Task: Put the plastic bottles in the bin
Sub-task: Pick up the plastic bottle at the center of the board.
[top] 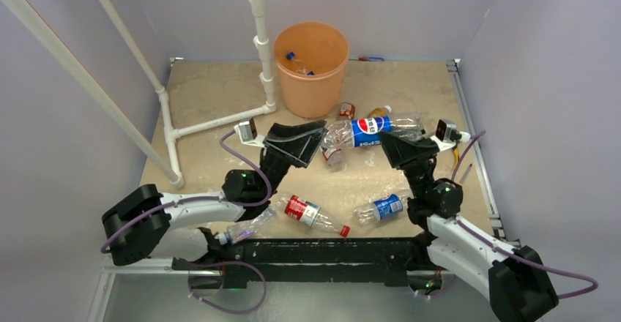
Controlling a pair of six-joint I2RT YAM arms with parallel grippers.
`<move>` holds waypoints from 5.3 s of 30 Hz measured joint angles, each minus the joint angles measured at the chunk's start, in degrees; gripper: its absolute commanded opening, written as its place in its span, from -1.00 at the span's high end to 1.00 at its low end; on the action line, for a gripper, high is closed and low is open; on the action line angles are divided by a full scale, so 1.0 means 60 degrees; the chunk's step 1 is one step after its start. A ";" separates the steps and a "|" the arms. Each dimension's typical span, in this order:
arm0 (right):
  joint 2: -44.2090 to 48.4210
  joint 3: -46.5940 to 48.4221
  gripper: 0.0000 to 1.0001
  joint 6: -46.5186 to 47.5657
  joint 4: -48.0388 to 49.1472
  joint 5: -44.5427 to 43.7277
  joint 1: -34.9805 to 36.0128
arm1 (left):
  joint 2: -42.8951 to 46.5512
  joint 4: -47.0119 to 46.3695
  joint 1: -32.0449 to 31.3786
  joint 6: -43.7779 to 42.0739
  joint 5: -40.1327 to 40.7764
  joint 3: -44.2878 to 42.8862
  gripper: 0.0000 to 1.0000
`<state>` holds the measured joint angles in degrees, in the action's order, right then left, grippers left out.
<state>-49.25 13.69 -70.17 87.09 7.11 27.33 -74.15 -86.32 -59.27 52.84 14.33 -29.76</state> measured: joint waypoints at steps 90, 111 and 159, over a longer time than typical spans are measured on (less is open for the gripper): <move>0.4226 0.5016 -0.95 0.7643 -1.4375 0.0084 -0.0117 | -0.3169 1.7588 0.0215 -0.7941 0.2914 -1.2837 1.00; 0.2379 0.6437 -0.97 1.0211 -1.4903 0.1719 0.1723 | -0.1978 2.3795 0.0117 -0.6492 -0.0900 -1.5828 1.00; -0.0226 0.7151 0.21 1.1267 -1.3427 -0.1275 0.4863 | 0.2149 1.6819 0.0029 -0.5136 -0.1056 -0.9038 -0.92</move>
<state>-50.61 56.60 -2.57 6.52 -0.54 56.51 -61.25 14.59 -59.09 22.02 7.99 -83.99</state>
